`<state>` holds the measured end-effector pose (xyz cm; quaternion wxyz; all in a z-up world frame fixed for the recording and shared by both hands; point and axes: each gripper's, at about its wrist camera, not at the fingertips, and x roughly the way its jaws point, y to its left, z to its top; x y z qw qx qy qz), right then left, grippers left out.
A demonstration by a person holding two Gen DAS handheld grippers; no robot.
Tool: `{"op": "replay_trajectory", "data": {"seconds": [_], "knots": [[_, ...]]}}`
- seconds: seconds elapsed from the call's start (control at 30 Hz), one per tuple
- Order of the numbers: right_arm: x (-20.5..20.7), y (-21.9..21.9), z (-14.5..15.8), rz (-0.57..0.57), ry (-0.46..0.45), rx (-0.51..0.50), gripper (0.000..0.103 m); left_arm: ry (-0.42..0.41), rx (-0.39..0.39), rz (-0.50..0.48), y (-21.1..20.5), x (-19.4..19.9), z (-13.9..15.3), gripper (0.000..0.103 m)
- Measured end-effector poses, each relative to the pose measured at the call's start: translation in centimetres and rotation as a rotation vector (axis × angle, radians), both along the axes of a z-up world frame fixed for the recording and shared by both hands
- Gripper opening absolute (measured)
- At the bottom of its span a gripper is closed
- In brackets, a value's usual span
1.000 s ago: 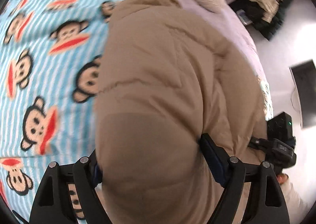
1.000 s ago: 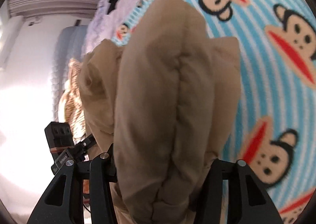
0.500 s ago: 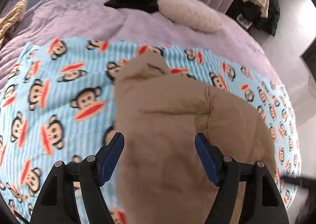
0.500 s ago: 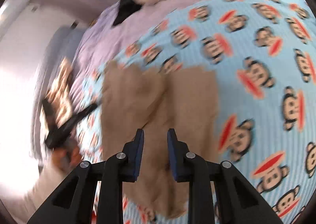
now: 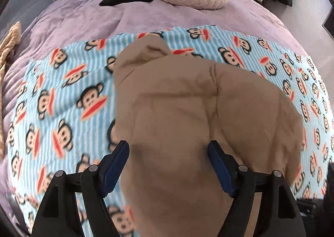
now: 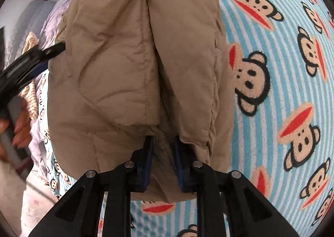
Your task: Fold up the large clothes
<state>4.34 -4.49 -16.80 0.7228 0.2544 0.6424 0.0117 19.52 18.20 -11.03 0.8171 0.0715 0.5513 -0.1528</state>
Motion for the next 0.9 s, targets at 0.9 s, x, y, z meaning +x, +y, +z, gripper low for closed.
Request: {"op": "replay_trajectory", "data": {"seconds": [0.9], "knots": [[-3.4, -0.8, 3.1, -0.088, 0.035, 0.007, 0.039, 0.119, 0.054, 0.122, 5.4, -10.5, 0.9, 0.103]]}}
